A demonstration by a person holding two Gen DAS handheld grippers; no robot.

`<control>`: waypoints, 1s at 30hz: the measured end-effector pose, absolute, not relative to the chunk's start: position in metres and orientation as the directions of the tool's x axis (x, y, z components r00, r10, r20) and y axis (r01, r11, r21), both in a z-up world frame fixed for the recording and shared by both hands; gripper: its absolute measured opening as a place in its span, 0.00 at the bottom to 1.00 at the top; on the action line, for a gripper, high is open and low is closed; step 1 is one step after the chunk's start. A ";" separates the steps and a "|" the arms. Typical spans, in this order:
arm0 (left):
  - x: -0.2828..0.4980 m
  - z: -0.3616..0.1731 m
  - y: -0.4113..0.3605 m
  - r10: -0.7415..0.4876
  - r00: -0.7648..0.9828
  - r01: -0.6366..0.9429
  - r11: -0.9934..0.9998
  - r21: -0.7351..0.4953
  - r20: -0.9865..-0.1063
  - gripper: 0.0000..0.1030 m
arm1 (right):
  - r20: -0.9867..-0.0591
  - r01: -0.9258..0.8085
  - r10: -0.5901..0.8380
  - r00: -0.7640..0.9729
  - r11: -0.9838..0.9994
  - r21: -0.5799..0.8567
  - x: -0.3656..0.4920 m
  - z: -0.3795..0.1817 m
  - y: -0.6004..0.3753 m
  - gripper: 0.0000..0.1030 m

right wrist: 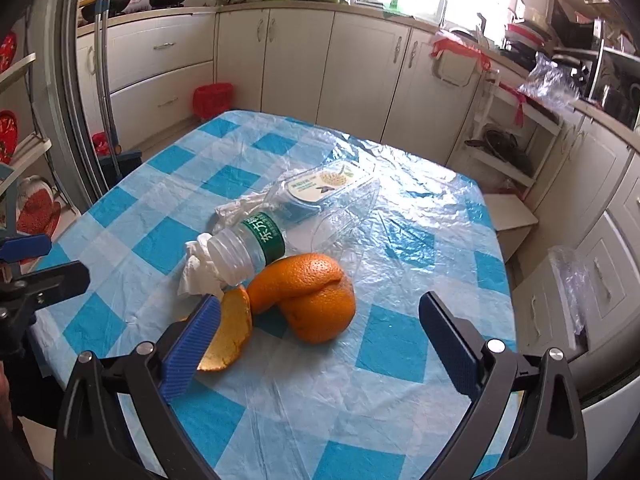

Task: Collect trash
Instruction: 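Grasp the orange with the right tool while the left tool grasps the white tissue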

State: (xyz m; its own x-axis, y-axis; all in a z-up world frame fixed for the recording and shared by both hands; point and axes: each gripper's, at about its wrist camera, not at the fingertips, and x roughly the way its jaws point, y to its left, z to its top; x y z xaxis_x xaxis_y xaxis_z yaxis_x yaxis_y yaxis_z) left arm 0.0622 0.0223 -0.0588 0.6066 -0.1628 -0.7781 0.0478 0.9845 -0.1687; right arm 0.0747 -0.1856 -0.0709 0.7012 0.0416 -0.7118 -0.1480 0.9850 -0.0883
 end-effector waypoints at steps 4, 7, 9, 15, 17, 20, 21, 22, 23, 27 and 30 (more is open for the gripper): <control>0.074 -0.060 0.018 -0.162 0.606 0.060 0.986 -0.158 -0.779 0.92 | -0.743 -0.075 0.083 0.664 0.996 0.044 0.085 -0.077 -0.213 0.91; 0.088 -0.062 0.005 -0.173 0.601 0.090 0.985 -0.149 -0.780 0.92 | -0.737 -0.053 0.075 0.672 0.997 0.052 0.087 -0.075 -0.223 0.89; 0.096 -0.066 -0.008 -0.178 0.594 0.124 0.984 -0.129 -0.785 0.92 | -0.744 -0.058 0.088 0.662 0.996 0.067 0.090 -0.077 -0.225 0.84; 0.108 -0.077 -0.040 -0.185 0.578 0.205 0.976 -0.078 -0.794 0.92 | -0.767 -0.113 0.199 0.609 0.980 0.165 0.102 -0.086 -0.216 0.65; 0.112 -0.082 -0.044 -0.196 0.573 0.216 0.973 -0.084 -0.796 0.92 | -0.776 -0.133 0.242 0.583 0.970 0.203 0.103 -0.089 -0.215 0.51; 0.118 -0.087 -0.048 -0.219 0.567 0.224 0.969 -0.107 -0.794 0.89 | -0.772 -0.151 0.300 0.561 0.954 0.260 0.102 -0.091 -0.219 0.37; 0.119 -0.088 -0.049 -0.225 0.564 0.228 0.967 -0.112 -0.795 0.83 | -0.771 -0.154 0.307 0.558 0.951 0.267 0.101 -0.091 -0.221 0.36; 0.119 -0.090 -0.050 -0.232 0.558 0.234 0.965 -0.117 -0.797 0.71 | -0.771 -0.156 0.315 0.553 0.948 0.276 0.100 -0.090 -0.222 0.32; 0.119 -0.091 -0.050 -0.245 0.550 0.240 0.962 -0.131 -0.799 0.64 | -0.771 -0.158 0.323 0.548 0.946 0.284 0.099 -0.090 -0.225 0.28; 0.121 -0.101 -0.038 -0.290 0.513 0.203 0.956 -0.214 -0.808 0.16 | -0.789 -0.149 0.289 0.542 0.957 0.249 0.093 -0.089 -0.230 0.26; 0.119 -0.100 -0.021 -0.289 0.525 0.153 0.957 -0.245 -0.801 0.12 | -0.794 -0.127 0.248 0.555 0.969 0.213 0.090 -0.088 -0.235 0.26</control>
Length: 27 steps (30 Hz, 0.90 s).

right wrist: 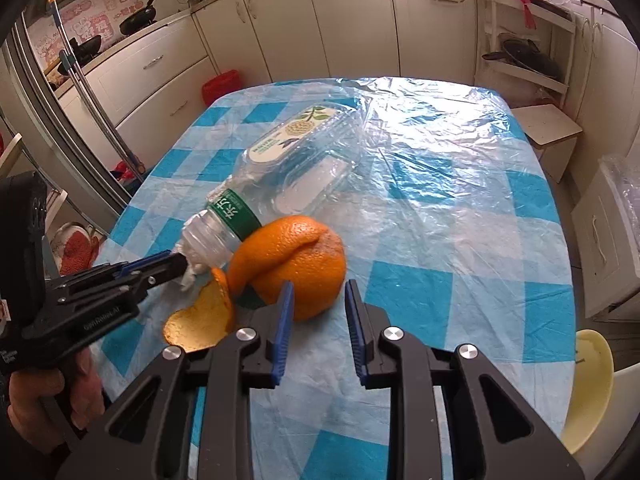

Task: Collect trash
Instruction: 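Grasp the orange with the right tool while the left tool grasps the white tissue, then lift the orange with the right tool while the left tool lifts the tissue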

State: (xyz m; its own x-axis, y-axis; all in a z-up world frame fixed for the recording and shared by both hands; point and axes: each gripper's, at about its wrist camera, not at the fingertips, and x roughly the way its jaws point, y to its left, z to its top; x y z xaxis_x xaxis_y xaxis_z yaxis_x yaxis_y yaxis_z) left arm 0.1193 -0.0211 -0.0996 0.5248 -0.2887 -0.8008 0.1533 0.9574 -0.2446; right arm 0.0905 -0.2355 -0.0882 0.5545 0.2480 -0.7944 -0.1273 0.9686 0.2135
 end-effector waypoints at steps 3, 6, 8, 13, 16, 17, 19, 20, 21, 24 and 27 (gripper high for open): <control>0.115 -0.098 -0.013 -0.296 0.526 0.141 0.955 -0.261 -0.797 0.12 | -0.799 -0.126 0.239 0.552 0.971 0.203 0.091 -0.090 -0.234 0.45; 0.113 -0.099 -0.013 -0.307 0.514 0.148 0.951 -0.270 -0.801 0.13 | -0.808 -0.147 0.238 0.539 0.971 0.188 0.094 -0.095 -0.224 0.48; 0.114 -0.102 -0.017 -0.310 0.506 0.156 0.951 -0.268 -0.805 0.13 | -0.808 -0.146 0.253 0.532 0.967 0.207 0.098 -0.099 -0.222 0.48; 0.115 -0.105 -0.017 -0.310 0.498 0.151 0.951 -0.271 -0.810 0.13 | -0.789 -0.160 0.327 0.520 0.945 0.286 0.105 -0.100 -0.217 0.27; 0.117 -0.105 -0.013 -0.310 0.500 0.141 0.950 -0.277 -0.809 0.13 | -0.767 -0.190 0.324 0.554 0.946 0.263 0.098 -0.087 -0.213 0.18; 0.117 -0.104 -0.014 -0.310 0.501 0.142 0.950 -0.277 -0.808 0.13 | -0.753 -0.203 0.323 0.573 0.946 0.251 0.093 -0.080 -0.214 0.17; 0.116 -0.104 -0.015 -0.308 0.503 0.145 0.951 -0.273 -0.808 0.13 | -0.735 -0.228 0.314 0.601 0.949 0.219 0.085 -0.068 -0.214 0.17; 0.115 -0.104 -0.015 -0.307 0.504 0.147 0.952 -0.270 -0.807 0.13 | -0.740 -0.231 0.283 0.610 0.957 0.175 0.082 -0.065 -0.213 0.17; 0.114 -0.103 -0.015 -0.306 0.504 0.150 0.952 -0.268 -0.807 0.13 | -0.752 -0.221 0.212 0.624 0.971 0.090 0.078 -0.064 -0.212 0.17; 0.113 -0.103 -0.016 -0.304 0.504 0.150 0.953 -0.264 -0.808 0.13 | -0.773 -0.198 0.188 0.605 0.977 0.082 0.073 -0.068 -0.228 0.16; 0.116 -0.105 -0.017 -0.299 0.503 0.143 0.954 -0.263 -0.811 0.13 | -0.758 -0.177 0.202 0.621 0.977 0.116 0.066 -0.061 -0.247 0.16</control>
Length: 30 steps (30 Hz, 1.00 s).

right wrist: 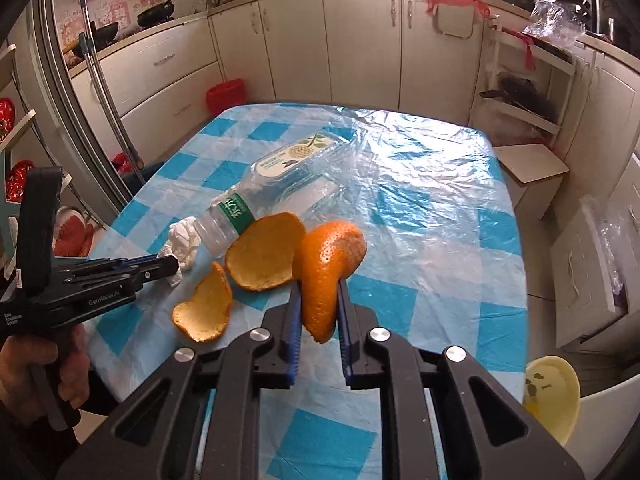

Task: Collect trash
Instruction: 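Lift the orange with the right tool while the left tool lifts the tissue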

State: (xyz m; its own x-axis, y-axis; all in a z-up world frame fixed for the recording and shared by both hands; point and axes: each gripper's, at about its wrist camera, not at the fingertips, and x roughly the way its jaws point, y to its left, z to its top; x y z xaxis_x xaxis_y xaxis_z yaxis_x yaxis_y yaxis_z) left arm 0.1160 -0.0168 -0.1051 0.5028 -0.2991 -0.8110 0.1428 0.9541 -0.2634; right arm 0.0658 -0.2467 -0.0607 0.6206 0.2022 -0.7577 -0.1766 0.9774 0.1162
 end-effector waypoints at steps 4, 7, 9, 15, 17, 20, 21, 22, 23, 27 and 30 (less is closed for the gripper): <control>0.118 -0.106 -0.021 -0.294 0.520 0.150 0.956 -0.253 -0.802 0.13 | -0.755 -0.142 0.208 0.622 0.978 0.153 0.059 -0.060 -0.265 0.16; 0.115 -0.105 -0.023 -0.306 0.524 0.160 0.952 -0.261 -0.795 0.10 | -0.759 -0.137 0.196 0.621 0.981 0.141 0.053 -0.060 -0.268 0.16; 0.111 -0.102 -0.023 -0.311 0.533 0.166 0.950 -0.264 -0.786 0.09 | -0.758 -0.135 0.191 0.624 0.981 0.137 0.050 -0.058 -0.268 0.16; 0.098 -0.093 -0.016 -0.321 0.556 0.165 0.947 -0.277 -0.767 0.09 | -0.749 -0.143 0.193 0.634 0.981 0.131 0.043 -0.055 -0.264 0.16; 0.094 -0.091 -0.013 -0.321 0.561 0.161 0.947 -0.279 -0.763 0.09 | -0.751 -0.149 0.191 0.632 0.981 0.124 0.041 -0.056 -0.262 0.16; 0.088 -0.088 -0.009 -0.318 0.568 0.161 0.947 -0.277 -0.759 0.09 | -0.754 -0.152 0.189 0.629 0.981 0.119 0.038 -0.057 -0.260 0.16; 0.086 -0.087 -0.008 -0.318 0.570 0.161 0.948 -0.276 -0.758 0.09 | -0.755 -0.152 0.187 0.629 0.981 0.117 0.037 -0.057 -0.260 0.16; 0.084 -0.086 -0.007 -0.316 0.573 0.160 0.948 -0.275 -0.756 0.09 | -0.755 -0.152 0.187 0.628 0.981 0.117 0.035 -0.057 -0.259 0.16; 0.082 -0.084 -0.006 -0.316 0.576 0.160 0.948 -0.274 -0.754 0.09 | -0.755 -0.152 0.186 0.629 0.982 0.115 0.033 -0.057 -0.258 0.16; 0.071 -0.078 -0.003 -0.313 0.591 0.166 0.949 -0.267 -0.743 0.09 | -0.753 -0.152 0.183 0.632 0.982 0.111 0.025 -0.055 -0.255 0.16; 0.064 -0.072 -0.003 -0.312 0.605 0.180 0.950 -0.256 -0.732 0.09 | -0.751 -0.153 0.179 0.636 0.983 0.105 0.018 -0.055 -0.255 0.17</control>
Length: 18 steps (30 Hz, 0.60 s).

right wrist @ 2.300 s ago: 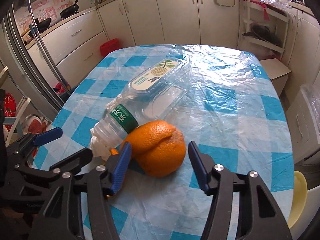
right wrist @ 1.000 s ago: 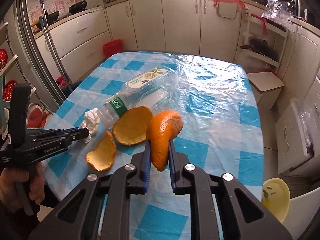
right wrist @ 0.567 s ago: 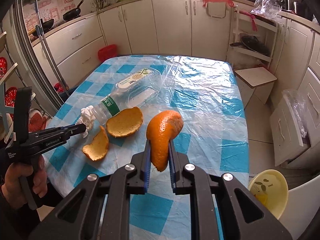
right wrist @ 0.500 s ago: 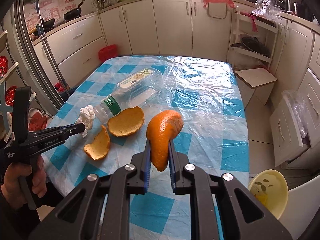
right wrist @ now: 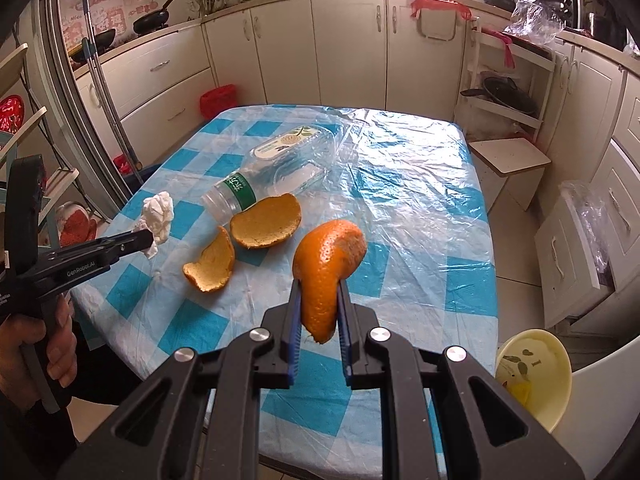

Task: Collect trash
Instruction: 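Lift the orange with the right tool while the left tool lifts the tissue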

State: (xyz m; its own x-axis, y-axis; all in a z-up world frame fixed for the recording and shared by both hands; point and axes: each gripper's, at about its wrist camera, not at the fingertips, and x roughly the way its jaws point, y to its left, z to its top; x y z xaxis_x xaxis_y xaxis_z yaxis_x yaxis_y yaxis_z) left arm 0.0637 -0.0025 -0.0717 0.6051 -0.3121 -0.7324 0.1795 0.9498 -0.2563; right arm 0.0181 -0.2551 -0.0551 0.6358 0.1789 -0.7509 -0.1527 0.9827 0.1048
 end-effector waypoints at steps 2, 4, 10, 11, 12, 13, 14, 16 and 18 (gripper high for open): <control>0.059 -0.066 -0.001 -0.322 0.617 0.189 0.947 -0.261 -0.718 0.09 | -0.749 -0.152 0.176 0.639 0.983 0.101 0.015 -0.055 -0.256 0.17; 0.054 -0.059 0.001 -0.331 0.633 0.200 0.943 -0.265 -0.699 0.09 | -0.744 -0.150 0.177 0.644 0.983 0.104 0.014 -0.054 -0.259 0.17; 0.037 -0.043 -0.004 -0.356 0.668 0.248 0.934 -0.256 -0.653 0.09 | -0.731 -0.154 0.181 0.658 0.983 0.104 0.011 -0.049 -0.257 0.17; 0.035 -0.040 -0.005 -0.365 0.671 0.257 0.931 -0.259 -0.645 0.09 | -0.726 -0.159 0.186 0.662 0.981 0.107 0.010 -0.048 -0.256 0.17; 0.033 -0.038 -0.006 -0.375 0.674 0.268 0.927 -0.262 -0.637 0.09 | -0.720 -0.165 0.192 0.667 0.980 0.108 0.008 -0.046 -0.255 0.17; 0.031 -0.035 -0.009 -0.385 0.675 0.279 0.923 -0.265 -0.630 0.09 | -0.715 -0.168 0.194 0.671 0.980 0.108 0.007 -0.045 -0.255 0.17; 0.030 -0.033 -0.012 -0.394 0.674 0.289 0.919 -0.267 -0.625 0.09 | -0.712 -0.170 0.195 0.675 0.980 0.107 0.005 -0.044 -0.254 0.17; 0.026 -0.031 -0.022 -0.411 0.669 0.313 0.911 -0.267 -0.619 0.09 | -0.704 -0.172 0.198 0.682 0.979 0.109 0.003 -0.042 -0.254 0.17; 0.023 -0.029 -0.033 -0.431 0.660 0.343 0.902 -0.263 -0.616 0.09 | -0.699 -0.169 0.194 0.689 0.980 0.105 0.000 -0.041 -0.256 0.17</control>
State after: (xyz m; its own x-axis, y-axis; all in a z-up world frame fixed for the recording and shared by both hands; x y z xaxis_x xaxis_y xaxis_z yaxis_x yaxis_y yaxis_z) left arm 0.0231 -0.0335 -0.0288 0.6599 -0.4306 -0.6157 0.3435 0.9017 -0.2625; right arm 0.0004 -0.2559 -0.0414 0.6886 0.1938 -0.6988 -0.1691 0.9800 0.1051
